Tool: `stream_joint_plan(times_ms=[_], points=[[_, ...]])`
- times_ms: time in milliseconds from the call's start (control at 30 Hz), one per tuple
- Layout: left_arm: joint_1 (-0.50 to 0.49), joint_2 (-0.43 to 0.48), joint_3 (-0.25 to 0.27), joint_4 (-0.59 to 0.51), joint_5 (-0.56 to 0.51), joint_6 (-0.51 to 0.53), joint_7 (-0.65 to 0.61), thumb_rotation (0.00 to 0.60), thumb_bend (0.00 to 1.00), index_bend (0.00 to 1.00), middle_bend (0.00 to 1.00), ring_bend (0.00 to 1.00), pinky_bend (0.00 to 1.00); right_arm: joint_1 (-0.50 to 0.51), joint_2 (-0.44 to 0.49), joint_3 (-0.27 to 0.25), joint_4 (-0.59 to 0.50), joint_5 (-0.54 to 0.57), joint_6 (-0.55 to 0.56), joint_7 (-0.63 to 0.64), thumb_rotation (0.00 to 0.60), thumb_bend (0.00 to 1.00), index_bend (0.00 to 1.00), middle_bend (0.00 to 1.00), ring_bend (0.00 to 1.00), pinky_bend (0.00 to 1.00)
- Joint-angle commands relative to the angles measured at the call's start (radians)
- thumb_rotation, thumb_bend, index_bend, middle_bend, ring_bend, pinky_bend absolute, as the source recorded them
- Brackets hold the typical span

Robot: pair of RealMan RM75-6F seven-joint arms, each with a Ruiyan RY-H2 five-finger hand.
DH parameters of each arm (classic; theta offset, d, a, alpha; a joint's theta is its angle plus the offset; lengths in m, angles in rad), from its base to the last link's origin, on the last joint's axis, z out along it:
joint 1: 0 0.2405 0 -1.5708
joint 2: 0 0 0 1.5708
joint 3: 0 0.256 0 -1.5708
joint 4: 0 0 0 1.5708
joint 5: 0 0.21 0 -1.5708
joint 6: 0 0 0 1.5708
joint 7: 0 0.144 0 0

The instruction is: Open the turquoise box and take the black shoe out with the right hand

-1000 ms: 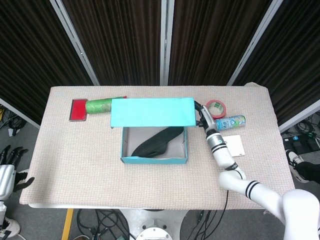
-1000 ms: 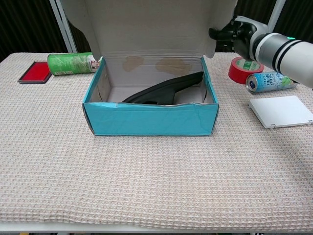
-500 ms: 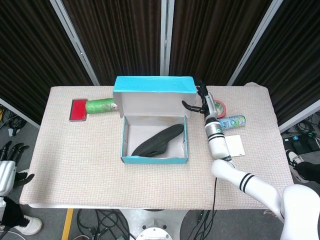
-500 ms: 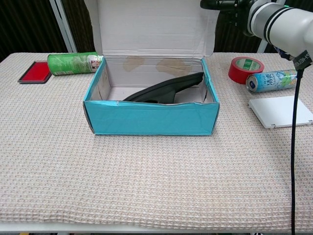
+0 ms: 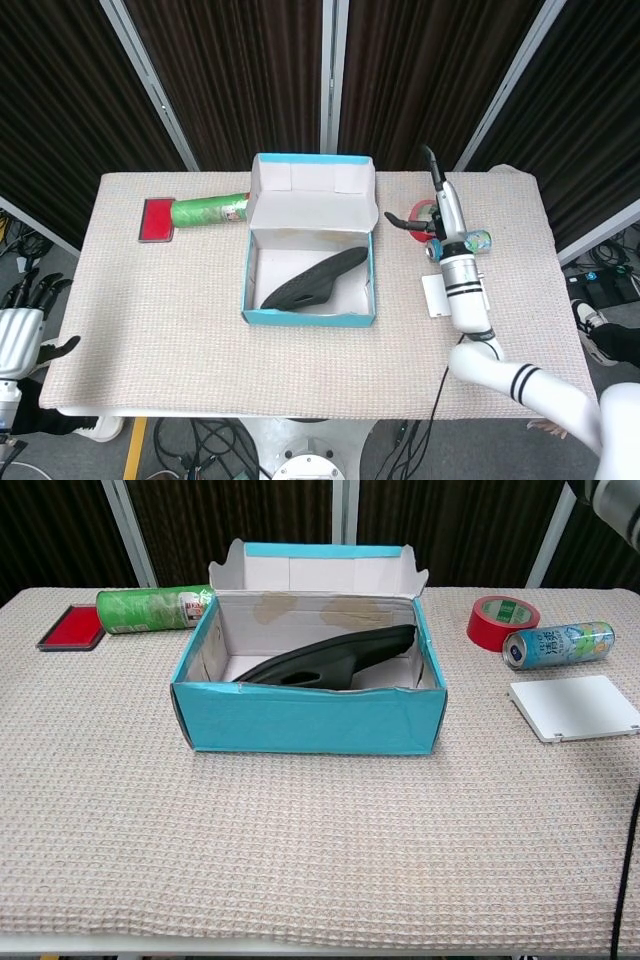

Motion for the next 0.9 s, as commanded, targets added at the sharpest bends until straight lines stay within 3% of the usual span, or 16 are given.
stream_joint_plan(times_ms=[33,200,333,600,900], points=[[-0.015,0.005,-0.004,-0.011,0.011,-0.009,0.003,0.600,0.14,0.19,0.14,0.03,0.16,-0.068,0.153,-0.142,-0.135,-0.199,-0.034,-0.037,0.600,0.01,0.00,0.00,0.00,0.00],[-0.029,-0.001,-0.004,-0.027,0.015,-0.018,0.013,0.600,0.14,0.19,0.14,0.03,0.16,-0.012,0.245,-0.246,-0.180,-0.401,-0.132,-0.063,0.600,0.01,0.00,0.00,0.00,0.00],[-0.027,-0.010,0.003,-0.030,0.013,-0.018,0.010,0.600,0.14,0.19,0.14,0.03,0.16,0.062,0.230,-0.274,-0.149,-0.450,-0.223,-0.203,0.600,0.01,0.00,0.00,0.00,0.00],[-0.012,-0.029,0.023,-0.017,0.015,-0.005,-0.001,0.600,0.13,0.19,0.14,0.03,0.16,0.175,0.079,-0.252,-0.062,-0.339,-0.367,-0.529,0.600,0.01,0.00,0.00,0.00,0.00],[0.009,-0.049,0.037,0.020,-0.008,-0.001,-0.040,0.600,0.14,0.19,0.14,0.03,0.16,0.263,-0.092,-0.234,0.094,-0.151,-0.456,-0.781,0.600,0.02,0.01,0.03,0.00,0.00]])
